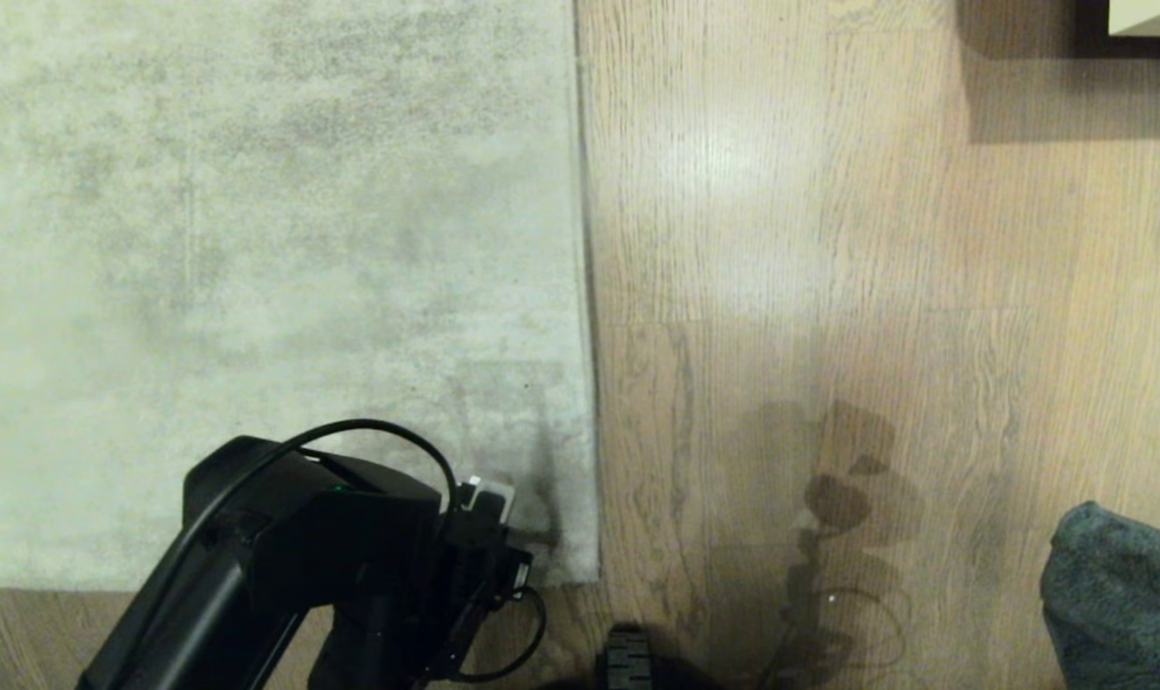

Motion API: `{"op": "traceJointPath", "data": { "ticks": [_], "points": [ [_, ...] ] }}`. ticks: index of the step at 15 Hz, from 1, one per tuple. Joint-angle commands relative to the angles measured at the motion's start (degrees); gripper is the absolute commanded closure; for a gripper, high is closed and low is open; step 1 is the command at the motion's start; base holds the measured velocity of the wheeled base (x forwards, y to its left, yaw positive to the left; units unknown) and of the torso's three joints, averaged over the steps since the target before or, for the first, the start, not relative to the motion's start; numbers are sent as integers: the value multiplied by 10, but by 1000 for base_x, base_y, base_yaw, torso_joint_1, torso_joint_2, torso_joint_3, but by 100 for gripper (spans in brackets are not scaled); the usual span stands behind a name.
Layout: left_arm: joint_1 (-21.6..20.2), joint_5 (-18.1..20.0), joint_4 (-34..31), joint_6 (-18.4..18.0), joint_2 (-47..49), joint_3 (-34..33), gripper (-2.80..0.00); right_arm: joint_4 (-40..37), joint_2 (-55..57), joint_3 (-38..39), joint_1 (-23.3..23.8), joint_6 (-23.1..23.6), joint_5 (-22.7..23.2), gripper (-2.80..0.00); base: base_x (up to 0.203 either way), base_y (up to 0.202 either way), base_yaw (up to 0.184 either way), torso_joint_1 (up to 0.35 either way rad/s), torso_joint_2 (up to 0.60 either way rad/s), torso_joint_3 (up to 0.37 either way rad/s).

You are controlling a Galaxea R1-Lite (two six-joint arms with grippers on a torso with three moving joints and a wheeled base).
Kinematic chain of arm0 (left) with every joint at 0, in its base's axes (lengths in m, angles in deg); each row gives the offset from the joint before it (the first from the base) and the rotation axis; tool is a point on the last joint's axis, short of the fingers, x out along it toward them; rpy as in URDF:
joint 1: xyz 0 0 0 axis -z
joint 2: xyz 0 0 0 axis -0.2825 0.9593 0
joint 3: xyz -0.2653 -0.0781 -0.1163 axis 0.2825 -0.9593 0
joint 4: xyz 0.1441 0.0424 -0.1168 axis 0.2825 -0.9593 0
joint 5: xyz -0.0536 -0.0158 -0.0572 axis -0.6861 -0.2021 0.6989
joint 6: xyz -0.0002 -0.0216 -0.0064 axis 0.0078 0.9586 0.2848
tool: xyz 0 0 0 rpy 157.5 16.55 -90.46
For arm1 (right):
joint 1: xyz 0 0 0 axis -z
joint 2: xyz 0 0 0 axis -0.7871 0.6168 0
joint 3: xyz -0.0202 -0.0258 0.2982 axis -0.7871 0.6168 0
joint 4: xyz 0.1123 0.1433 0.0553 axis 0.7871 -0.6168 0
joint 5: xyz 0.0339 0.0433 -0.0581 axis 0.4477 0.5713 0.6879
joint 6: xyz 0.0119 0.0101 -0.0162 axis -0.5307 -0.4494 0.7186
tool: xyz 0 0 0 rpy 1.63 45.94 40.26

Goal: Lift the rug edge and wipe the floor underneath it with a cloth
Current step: Lay down the carpet

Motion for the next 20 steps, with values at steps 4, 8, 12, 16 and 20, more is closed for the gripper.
{"op": "traceJointPath", "data": {
  "ticks": [4,8,12,16,20],
  "points": [
    [4,2,36,0,-19,-11,0,0,0,0,0,0,0,0,0,0,0,0,0,0],
    [4,1,36,0,-88,-107,0,0,1,0,0,-1,0,0,0,0,0,0,0,0],
    [-6,1,36,5,-195,-203,0,0,0,0,0,0,0,0,0,0,0,0,0,0],
    [-29,1,36,5,-308,-291,0,0,1,0,0,0,0,0,0,0,0,0,0,0],
    [-86,-2,36,2,-403,-345,0,0,1,0,0,-1,0,0,0,0,0,0,0,0]
  ]
}}
